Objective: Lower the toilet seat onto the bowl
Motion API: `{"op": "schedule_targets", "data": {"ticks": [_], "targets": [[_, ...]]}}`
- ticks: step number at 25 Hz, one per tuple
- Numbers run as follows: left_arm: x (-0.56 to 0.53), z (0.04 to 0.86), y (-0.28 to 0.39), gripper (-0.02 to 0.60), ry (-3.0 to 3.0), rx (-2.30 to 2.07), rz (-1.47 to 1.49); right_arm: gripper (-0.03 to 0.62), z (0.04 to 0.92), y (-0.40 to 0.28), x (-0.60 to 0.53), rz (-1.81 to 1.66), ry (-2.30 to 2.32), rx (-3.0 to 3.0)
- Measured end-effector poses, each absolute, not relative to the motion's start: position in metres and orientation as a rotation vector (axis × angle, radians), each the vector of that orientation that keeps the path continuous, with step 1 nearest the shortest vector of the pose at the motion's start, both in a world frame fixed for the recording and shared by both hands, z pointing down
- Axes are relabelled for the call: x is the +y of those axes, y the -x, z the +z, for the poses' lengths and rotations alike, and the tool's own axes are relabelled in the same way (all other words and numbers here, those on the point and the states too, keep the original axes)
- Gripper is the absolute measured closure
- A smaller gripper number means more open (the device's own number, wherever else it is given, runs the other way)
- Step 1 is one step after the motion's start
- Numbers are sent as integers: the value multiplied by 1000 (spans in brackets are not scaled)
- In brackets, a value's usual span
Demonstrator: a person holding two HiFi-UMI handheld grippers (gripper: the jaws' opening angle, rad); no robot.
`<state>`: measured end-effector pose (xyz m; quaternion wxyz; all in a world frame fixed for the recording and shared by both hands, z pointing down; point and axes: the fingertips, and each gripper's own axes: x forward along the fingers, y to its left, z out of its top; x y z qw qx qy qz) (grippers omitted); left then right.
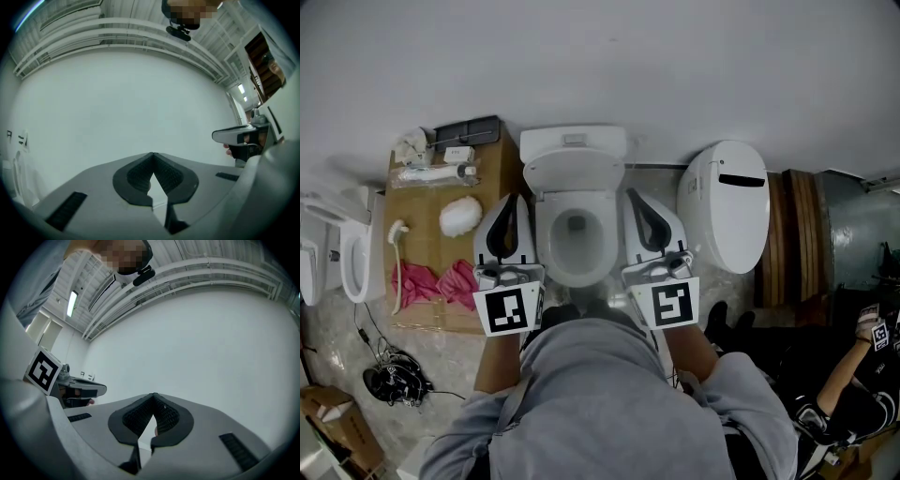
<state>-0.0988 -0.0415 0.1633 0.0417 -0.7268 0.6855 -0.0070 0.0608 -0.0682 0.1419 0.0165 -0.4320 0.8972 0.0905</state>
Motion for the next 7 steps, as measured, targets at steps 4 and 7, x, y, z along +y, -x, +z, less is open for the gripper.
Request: {"op": "schedule_targets", "data": {"ticks": [4, 7], "targets": [[-42, 165, 97, 583, 2226, 2097, -24, 595, 144, -62, -69, 278, 1341, 2791], [-42, 165, 96, 583, 2224, 2102, -25, 597, 145, -64, -70, 281, 1340, 2791]]}}
